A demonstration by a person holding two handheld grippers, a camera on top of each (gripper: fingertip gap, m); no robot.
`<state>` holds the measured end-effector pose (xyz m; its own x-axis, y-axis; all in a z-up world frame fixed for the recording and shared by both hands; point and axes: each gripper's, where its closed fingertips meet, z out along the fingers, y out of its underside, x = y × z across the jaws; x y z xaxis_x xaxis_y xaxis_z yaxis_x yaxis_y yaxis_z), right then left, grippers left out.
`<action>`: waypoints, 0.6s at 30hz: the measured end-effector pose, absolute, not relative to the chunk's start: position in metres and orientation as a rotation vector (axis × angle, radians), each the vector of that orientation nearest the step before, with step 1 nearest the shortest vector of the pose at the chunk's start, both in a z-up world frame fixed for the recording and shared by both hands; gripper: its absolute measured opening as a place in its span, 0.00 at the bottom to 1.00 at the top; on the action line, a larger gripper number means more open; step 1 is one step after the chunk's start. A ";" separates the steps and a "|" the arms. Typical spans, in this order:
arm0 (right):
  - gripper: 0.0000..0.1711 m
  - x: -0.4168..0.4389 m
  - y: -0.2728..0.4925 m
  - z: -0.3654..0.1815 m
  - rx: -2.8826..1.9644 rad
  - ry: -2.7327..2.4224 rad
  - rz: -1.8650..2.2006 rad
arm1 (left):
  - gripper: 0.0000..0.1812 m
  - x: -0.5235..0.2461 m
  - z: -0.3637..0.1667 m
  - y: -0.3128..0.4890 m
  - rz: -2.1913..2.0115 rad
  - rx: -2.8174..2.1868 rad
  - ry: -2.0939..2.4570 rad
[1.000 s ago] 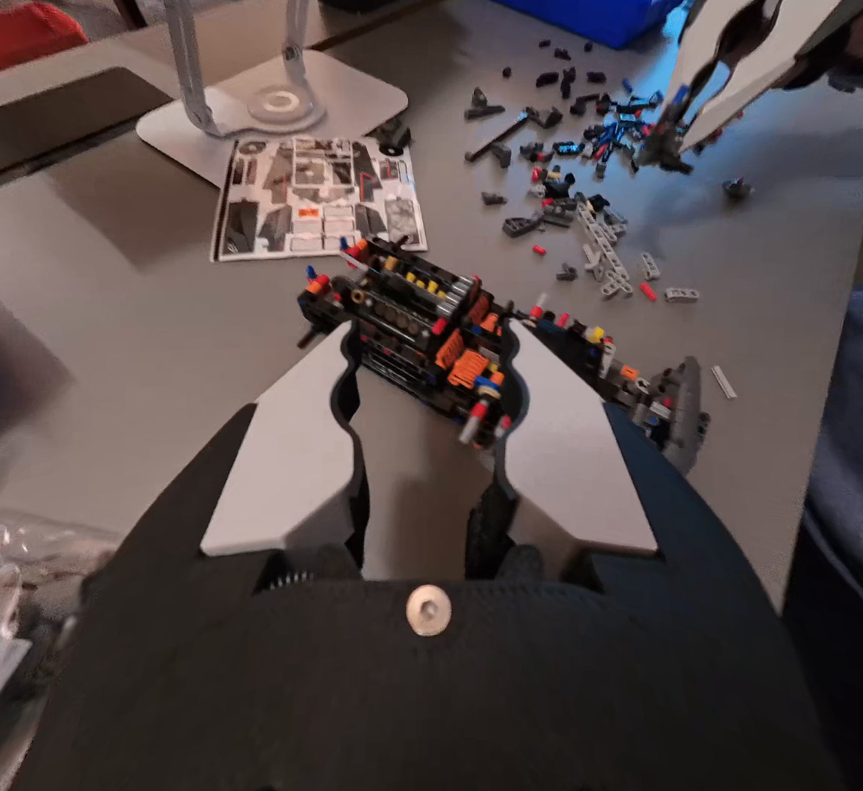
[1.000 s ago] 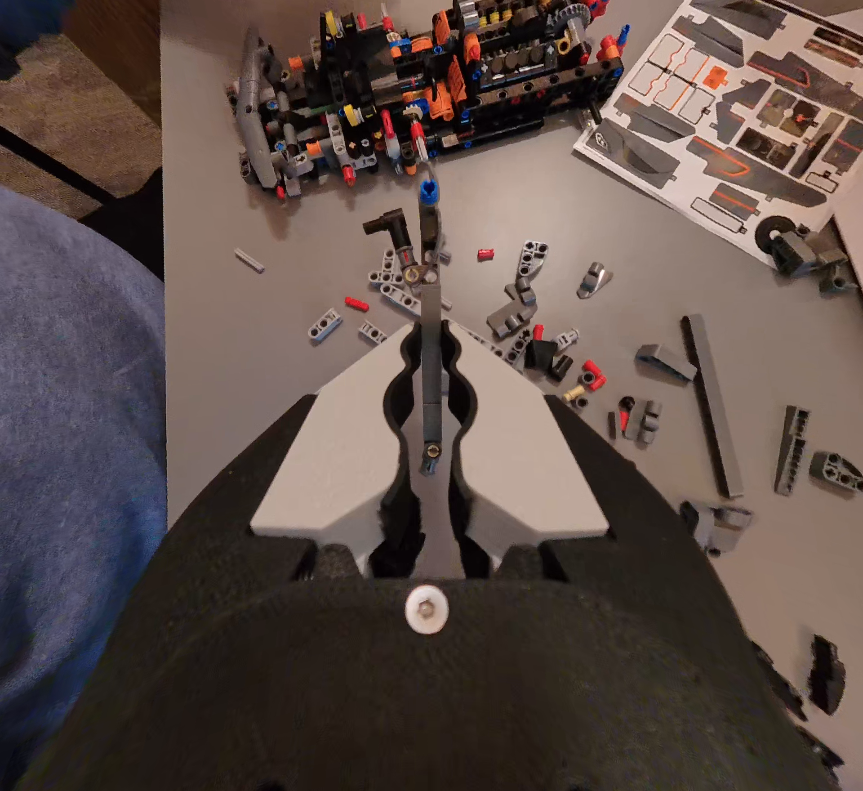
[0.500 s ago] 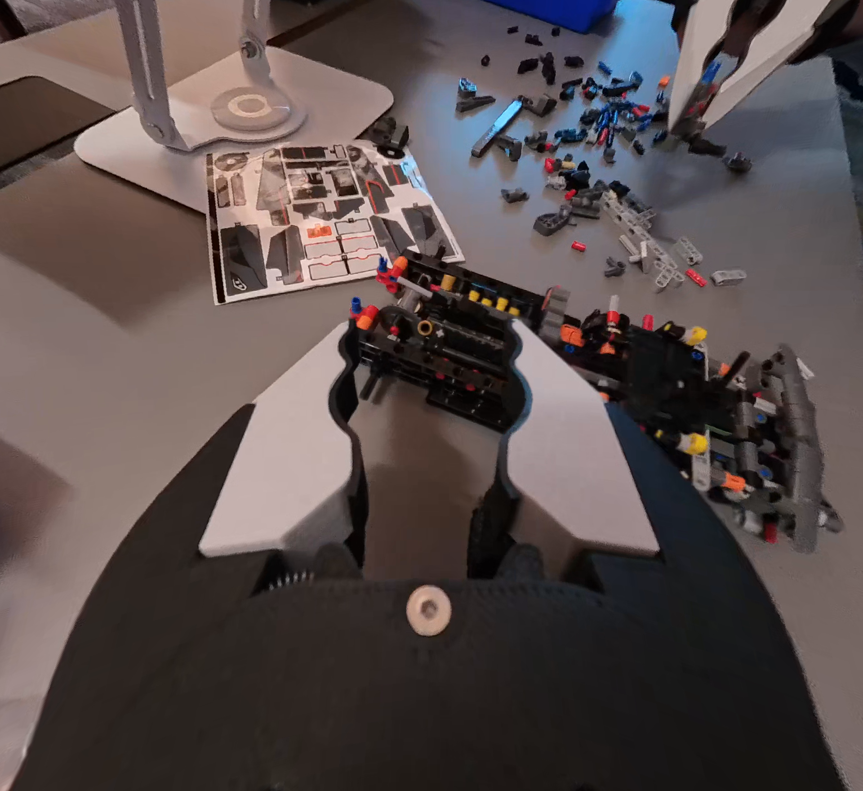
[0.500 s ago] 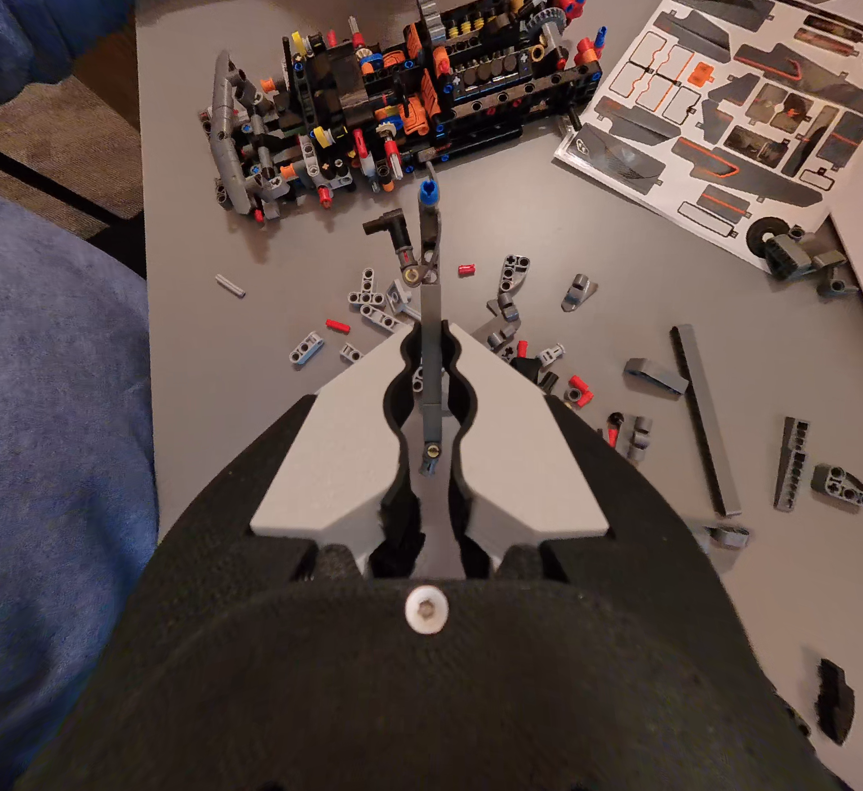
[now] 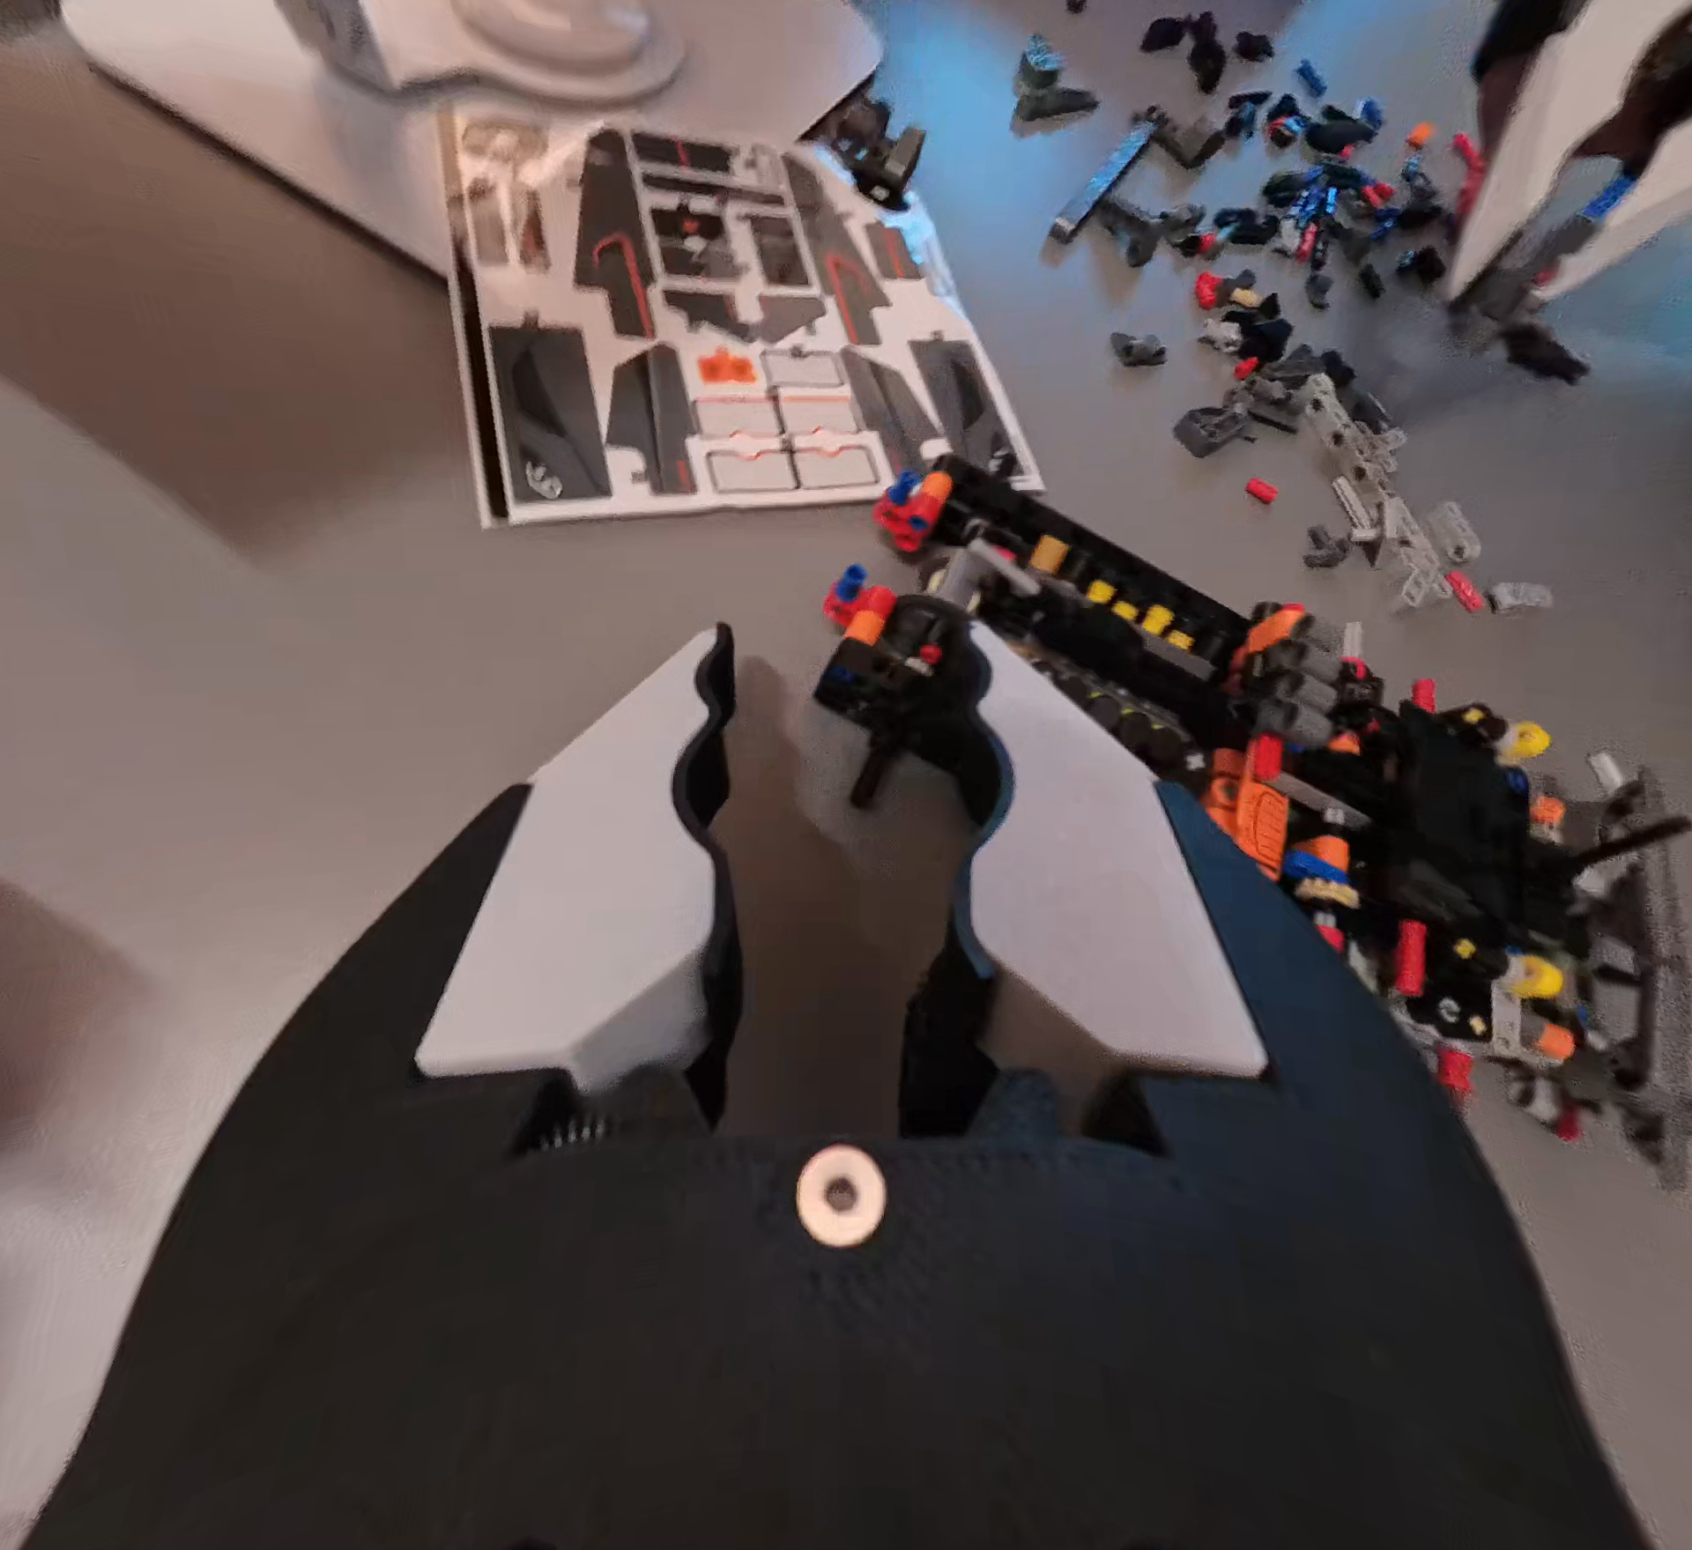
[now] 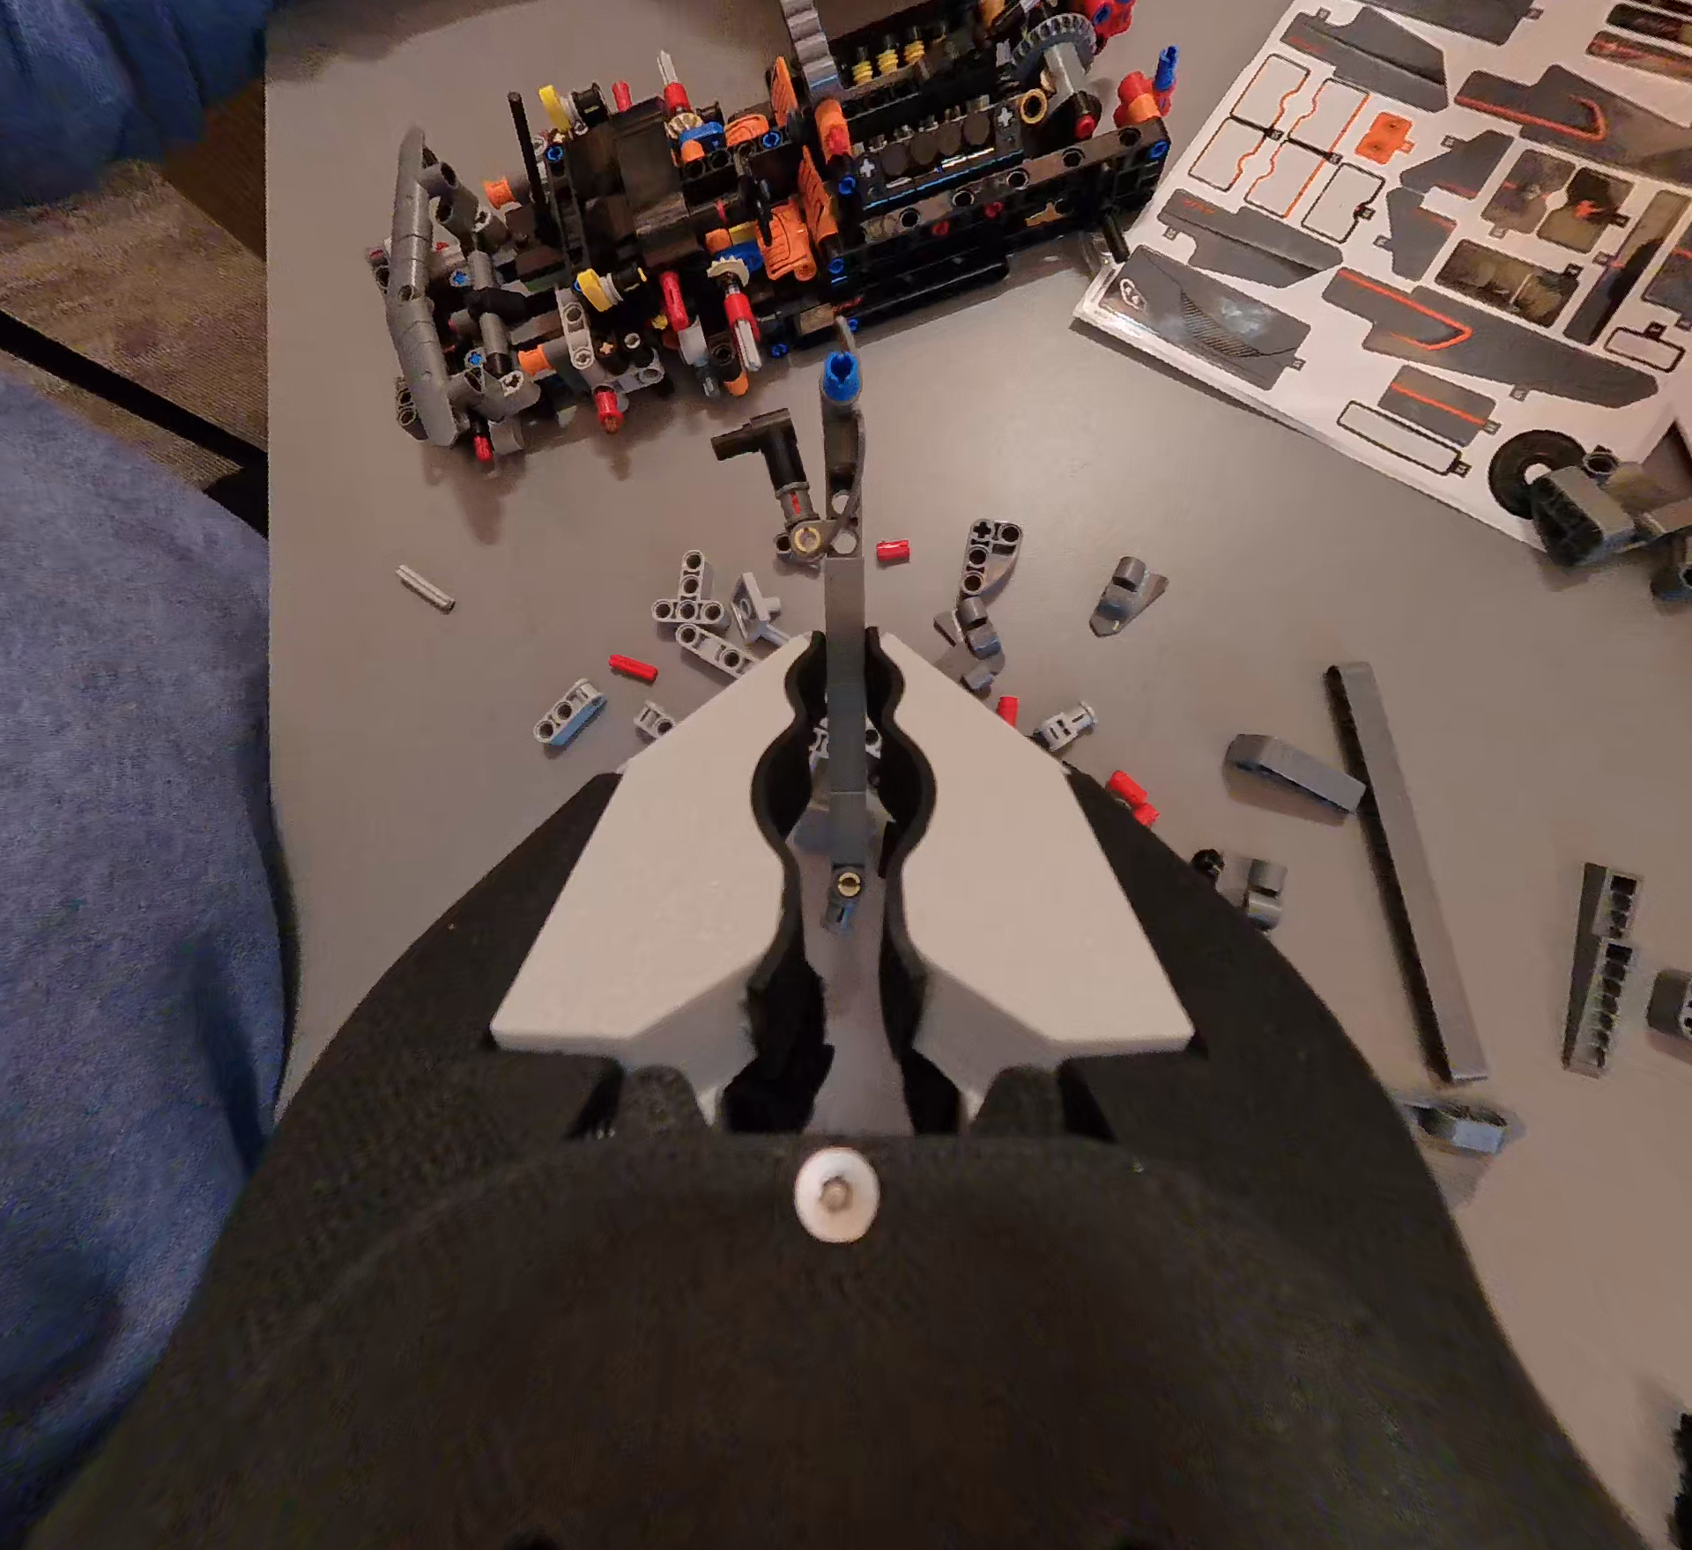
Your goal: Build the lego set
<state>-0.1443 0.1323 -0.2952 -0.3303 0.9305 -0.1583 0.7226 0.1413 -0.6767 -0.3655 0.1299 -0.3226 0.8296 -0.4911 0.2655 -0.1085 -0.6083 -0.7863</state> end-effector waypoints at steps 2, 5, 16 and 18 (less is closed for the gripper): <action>0.03 -0.144 0.134 -0.295 -1.601 -2.121 0.988 | 0.21 -0.367 -0.328 0.130 -0.703 -2.223 0.341; 0.03 -0.143 0.134 -0.293 -1.594 -2.110 1.005 | 0.20 -0.363 -0.328 0.128 -0.834 -2.216 0.265; 0.03 -0.140 0.137 -0.293 -1.577 -2.099 1.042 | 0.08 -0.355 -0.335 0.126 -0.810 -2.276 0.316; 0.03 -0.138 0.138 -0.291 -1.578 -2.094 1.049 | 0.06 -0.359 -0.334 0.121 -0.788 -2.279 0.303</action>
